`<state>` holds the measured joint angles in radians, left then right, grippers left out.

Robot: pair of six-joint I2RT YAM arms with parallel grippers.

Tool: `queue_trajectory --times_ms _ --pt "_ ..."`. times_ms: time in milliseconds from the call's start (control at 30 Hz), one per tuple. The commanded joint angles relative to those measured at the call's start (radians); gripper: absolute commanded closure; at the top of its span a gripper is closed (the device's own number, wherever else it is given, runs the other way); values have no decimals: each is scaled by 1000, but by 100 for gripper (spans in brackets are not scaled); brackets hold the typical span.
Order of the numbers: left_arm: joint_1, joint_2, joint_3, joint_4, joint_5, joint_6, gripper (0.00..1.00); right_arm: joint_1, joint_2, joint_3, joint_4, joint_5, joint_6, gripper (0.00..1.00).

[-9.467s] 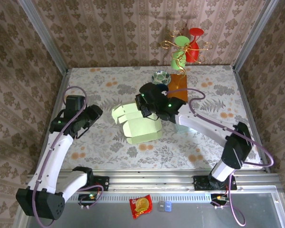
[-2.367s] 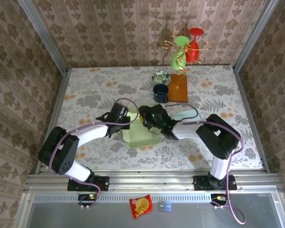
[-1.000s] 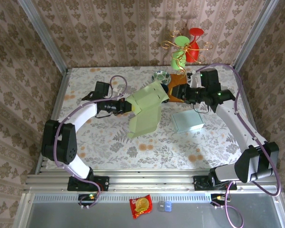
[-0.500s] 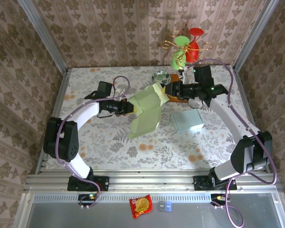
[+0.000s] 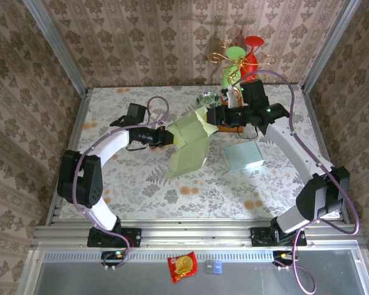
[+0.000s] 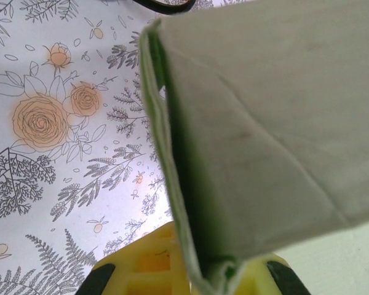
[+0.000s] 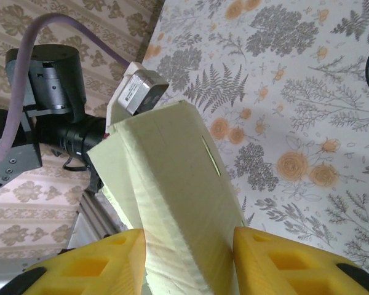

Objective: Fold the paper box

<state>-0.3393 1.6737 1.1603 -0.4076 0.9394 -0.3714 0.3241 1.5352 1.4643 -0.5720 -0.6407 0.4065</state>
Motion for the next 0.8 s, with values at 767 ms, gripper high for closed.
queue_trajectory --times_ms 767 --pt "-27 16 84 -104 -54 61 100 259 191 306 -380 776 -168 69"
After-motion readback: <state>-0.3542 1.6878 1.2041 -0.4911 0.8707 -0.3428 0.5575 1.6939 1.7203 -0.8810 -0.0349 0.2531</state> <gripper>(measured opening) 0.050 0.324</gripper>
